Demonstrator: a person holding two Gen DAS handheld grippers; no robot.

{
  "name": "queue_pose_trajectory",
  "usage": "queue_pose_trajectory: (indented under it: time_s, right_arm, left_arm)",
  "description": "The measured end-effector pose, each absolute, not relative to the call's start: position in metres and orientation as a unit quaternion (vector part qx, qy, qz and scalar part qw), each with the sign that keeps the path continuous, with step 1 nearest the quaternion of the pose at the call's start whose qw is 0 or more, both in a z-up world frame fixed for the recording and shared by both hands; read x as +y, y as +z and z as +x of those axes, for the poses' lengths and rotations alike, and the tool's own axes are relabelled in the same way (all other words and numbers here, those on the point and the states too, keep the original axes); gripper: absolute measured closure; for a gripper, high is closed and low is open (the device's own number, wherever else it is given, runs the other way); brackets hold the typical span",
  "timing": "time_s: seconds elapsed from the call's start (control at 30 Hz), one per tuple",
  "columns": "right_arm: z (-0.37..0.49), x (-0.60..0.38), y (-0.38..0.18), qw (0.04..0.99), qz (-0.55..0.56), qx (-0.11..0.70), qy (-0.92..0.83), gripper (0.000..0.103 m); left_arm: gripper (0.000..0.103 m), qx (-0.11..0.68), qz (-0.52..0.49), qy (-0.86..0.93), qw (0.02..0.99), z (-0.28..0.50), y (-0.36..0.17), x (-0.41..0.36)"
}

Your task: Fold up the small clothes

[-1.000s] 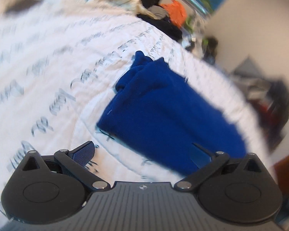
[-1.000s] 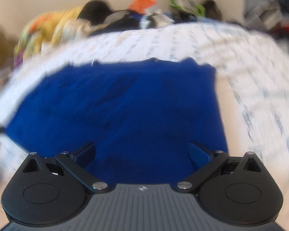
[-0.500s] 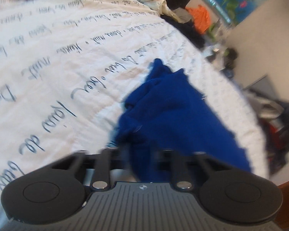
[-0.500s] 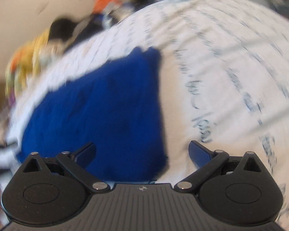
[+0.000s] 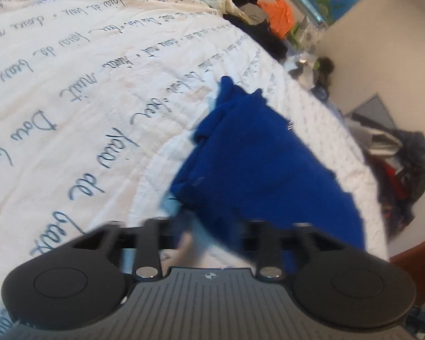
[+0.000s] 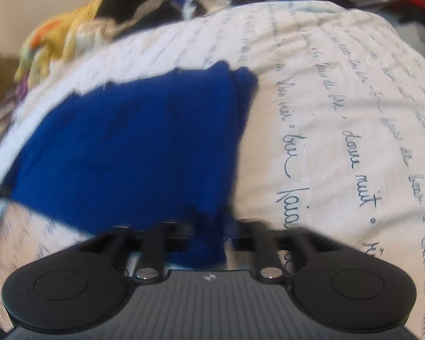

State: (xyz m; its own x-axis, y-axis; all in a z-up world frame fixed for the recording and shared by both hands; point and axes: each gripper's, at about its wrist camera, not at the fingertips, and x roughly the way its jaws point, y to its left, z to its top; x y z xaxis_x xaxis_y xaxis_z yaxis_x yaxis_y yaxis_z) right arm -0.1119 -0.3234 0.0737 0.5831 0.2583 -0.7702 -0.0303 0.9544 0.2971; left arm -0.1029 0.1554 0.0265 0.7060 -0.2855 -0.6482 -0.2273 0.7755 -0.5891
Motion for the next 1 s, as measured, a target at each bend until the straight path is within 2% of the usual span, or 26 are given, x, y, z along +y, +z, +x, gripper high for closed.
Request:
queue_pose_trajectory:
  time_s: [0.03,0.07,0.1,0.17,0.27,0.3,0.33,0.37,0.43,0.5,0.67,0.73,0.8,1.0]
  right_arm:
    - [-0.114,-0.324,0.08,0.89,0.141,0.427,0.075,0.014]
    - [-0.116,-0.324,0.086,0.9,0.156,0.401,0.074,0.01]
    - [-0.117,-0.324,0.091,0.903,0.176,0.383,0.083,0.01]
    - [-0.112,-0.327,0.098,0.892,0.236,0.366,0.119,0.01]
    - [-0.101,-0.325,0.1,0.865,0.309,0.354,0.176,0.01]
    - [-0.095,-0.326,0.1,0.856,0.327,0.353,0.187,0.01]
    - [-0.09,-0.327,0.099,0.848,0.344,0.353,0.197,0.01]
    - [-0.085,-0.327,0.096,0.839,0.36,0.352,0.205,0.01]
    - [-0.074,-0.327,0.092,0.82,0.391,0.354,0.222,0.01]
    - [-0.061,-0.334,0.085,0.794,0.422,0.361,0.246,0.01]
    - [-0.021,-0.351,0.069,0.737,0.468,0.389,0.296,0.01]
    - [0.001,-0.362,0.055,0.713,0.487,0.403,0.303,0.01]
    - [0.014,-0.373,0.039,0.693,0.508,0.413,0.301,0.01]
    - [0.016,-0.397,0.009,0.693,0.526,0.42,0.259,0.011]
  left_arm:
    - [0.002,0.37,-0.352,-0.015,0.86,-0.104,0.028,0.154]
    - [0.005,0.356,-0.363,0.008,0.861,-0.107,0.03,0.15]
    - [0.001,0.357,-0.363,0.025,0.861,-0.104,0.03,0.145]
    - [0.004,0.353,-0.343,0.039,0.87,-0.096,0.031,0.136]
    - [0.014,0.346,-0.308,0.075,0.883,-0.085,0.035,0.123]
    - [0.042,0.348,-0.297,0.082,0.885,-0.081,0.035,0.12]
    - [0.089,0.356,-0.279,0.099,0.886,-0.076,0.035,0.117]
    - [0.095,0.372,-0.274,0.104,0.881,-0.07,0.033,0.117]
    - [0.096,0.376,-0.265,0.126,0.879,-0.064,0.039,0.112]
    - [0.096,0.357,-0.196,0.116,0.906,-0.057,0.059,0.085]
    - [0.097,0.261,0.012,-0.079,0.962,-0.054,0.109,-0.059]
    - [0.097,0.244,0.098,-0.175,0.949,-0.066,0.103,-0.119]
    - [0.096,0.262,0.149,-0.262,0.917,-0.079,0.081,-0.163]
    - [0.096,0.3,0.199,-0.301,0.883,-0.098,0.039,-0.198]
